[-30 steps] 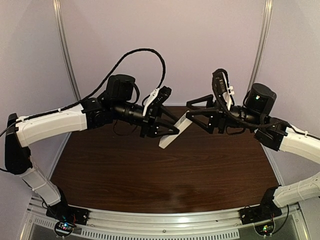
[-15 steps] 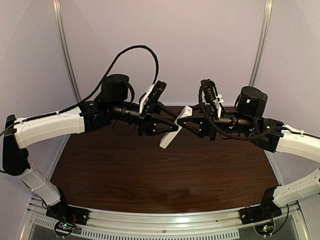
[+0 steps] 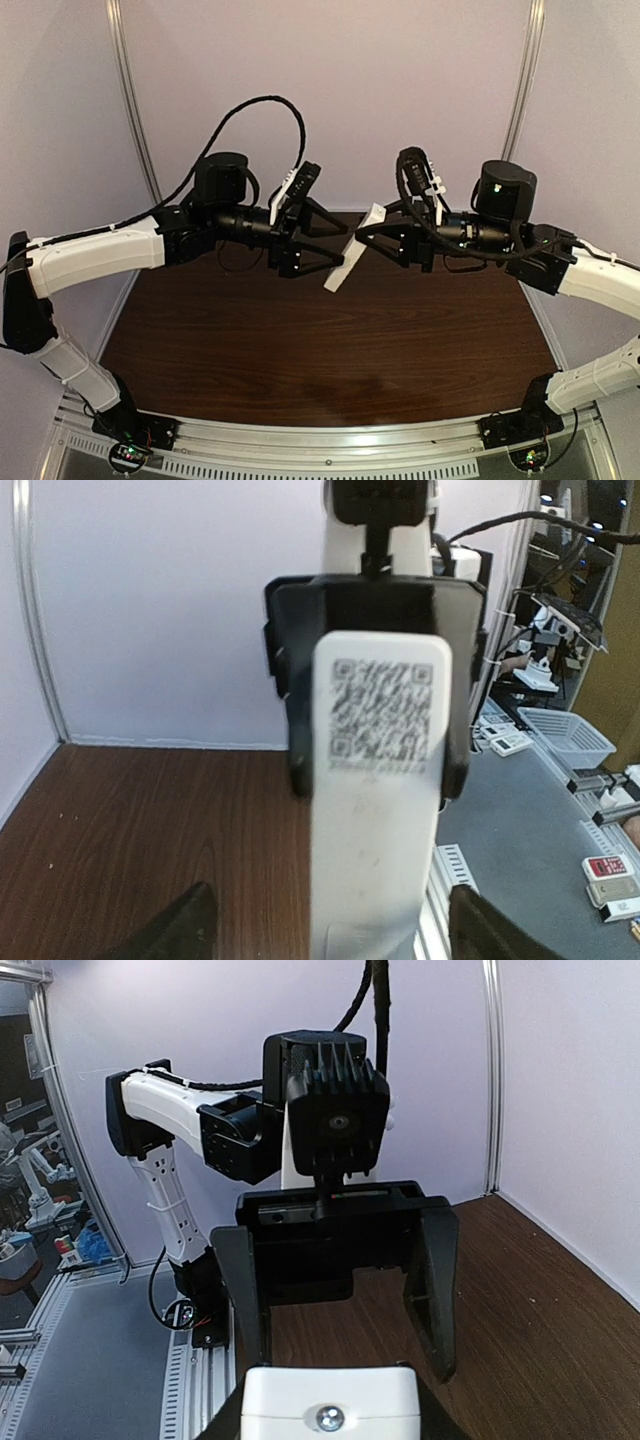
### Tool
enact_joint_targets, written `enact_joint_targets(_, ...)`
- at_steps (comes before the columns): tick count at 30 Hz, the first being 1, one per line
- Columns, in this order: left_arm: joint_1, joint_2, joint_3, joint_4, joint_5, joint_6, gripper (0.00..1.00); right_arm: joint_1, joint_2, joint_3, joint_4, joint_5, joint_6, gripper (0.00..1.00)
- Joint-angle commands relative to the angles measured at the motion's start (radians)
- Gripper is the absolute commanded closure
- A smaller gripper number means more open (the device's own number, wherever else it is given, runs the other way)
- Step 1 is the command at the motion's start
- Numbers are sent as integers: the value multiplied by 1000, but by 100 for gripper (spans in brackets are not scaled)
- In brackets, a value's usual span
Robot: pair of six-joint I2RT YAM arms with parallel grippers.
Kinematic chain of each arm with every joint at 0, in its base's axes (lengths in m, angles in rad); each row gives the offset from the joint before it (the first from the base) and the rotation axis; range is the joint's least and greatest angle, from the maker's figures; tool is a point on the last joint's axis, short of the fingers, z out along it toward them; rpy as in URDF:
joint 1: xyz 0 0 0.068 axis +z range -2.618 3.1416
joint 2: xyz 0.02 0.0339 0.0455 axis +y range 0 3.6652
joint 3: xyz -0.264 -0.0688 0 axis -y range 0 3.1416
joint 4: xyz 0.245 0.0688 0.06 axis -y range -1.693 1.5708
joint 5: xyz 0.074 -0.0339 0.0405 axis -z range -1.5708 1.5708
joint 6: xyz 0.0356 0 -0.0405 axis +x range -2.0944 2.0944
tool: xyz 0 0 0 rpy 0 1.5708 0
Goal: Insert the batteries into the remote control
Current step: Pass from the left arm to the right, then place the remote control at the center of the board.
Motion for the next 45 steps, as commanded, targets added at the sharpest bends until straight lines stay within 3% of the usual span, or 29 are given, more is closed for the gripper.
enact_joint_targets(1,84,-89,-88,-8,-57,-43,4,0,6,75,-133,106,-2,100)
enact_joint_targets(10,199,-290,-275,-98,-393,-120,3,-5,214,271,-588,374,12,100)
enact_joint_targets(14,205,-313,-316,-113,-419,-118,3,-5,312,354,-742,480,43,97)
enact_joint_targets(20,222,-312,-353,-103,-431,-119,3,-4,469,440,-909,506,69,97)
enact_joint_targets(30,248,-320,-392,-120,-470,-146,3,4,650,516,-993,504,59,98)
enact_joint_targets(45,259,-323,-404,-104,-450,-145,3,6,793,513,-937,461,30,97)
